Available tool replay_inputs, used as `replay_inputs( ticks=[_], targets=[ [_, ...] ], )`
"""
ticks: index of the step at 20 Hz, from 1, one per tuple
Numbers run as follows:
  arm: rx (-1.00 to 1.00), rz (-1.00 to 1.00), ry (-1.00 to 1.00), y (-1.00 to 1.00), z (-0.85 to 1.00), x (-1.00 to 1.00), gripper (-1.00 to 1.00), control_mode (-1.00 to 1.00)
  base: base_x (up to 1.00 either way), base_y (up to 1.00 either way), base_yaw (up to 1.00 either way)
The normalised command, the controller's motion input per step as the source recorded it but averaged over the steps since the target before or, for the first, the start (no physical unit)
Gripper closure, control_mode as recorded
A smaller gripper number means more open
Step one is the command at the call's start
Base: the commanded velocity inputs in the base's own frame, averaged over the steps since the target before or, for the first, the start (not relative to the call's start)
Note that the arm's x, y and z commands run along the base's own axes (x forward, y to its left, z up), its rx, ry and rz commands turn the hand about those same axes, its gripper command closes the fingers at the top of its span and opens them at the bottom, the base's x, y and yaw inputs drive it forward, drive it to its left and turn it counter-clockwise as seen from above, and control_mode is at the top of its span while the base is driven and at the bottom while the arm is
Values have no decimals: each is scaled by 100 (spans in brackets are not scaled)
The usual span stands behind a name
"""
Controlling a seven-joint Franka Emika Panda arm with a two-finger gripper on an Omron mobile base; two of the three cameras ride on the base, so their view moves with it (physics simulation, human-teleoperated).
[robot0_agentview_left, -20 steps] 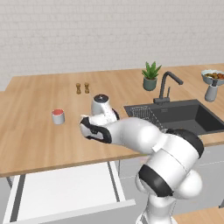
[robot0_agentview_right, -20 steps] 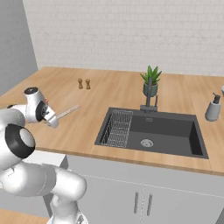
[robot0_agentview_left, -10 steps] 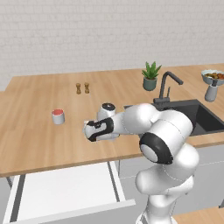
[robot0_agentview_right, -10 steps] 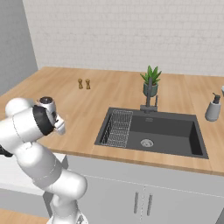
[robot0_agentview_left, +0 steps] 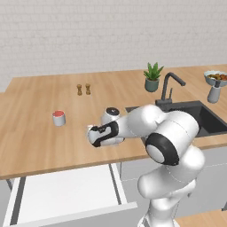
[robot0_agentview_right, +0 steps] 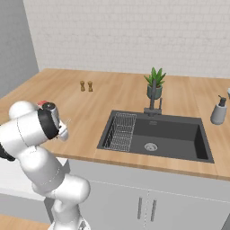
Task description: Pick the tongs from the drawer and place it on the counter.
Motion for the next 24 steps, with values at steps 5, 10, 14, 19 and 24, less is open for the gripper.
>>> replay_inputs(
  ticks=[5,10,14,19,24],
  targets=[
    [-23,-1,11,17,78,-18,-100,-100,0,0,0],
    [-31,-9,10,58,77,-58,-100,-100,0,0,0],
    [-26,-9,2,58,74,-91,-100,-100,0,0,0],
    [-8,-8,0,51,48,-100,-100,-100,0,0,0],
    [-6,0,-5,57,2,-100,-100,-100,0,0,0]
  ],
)
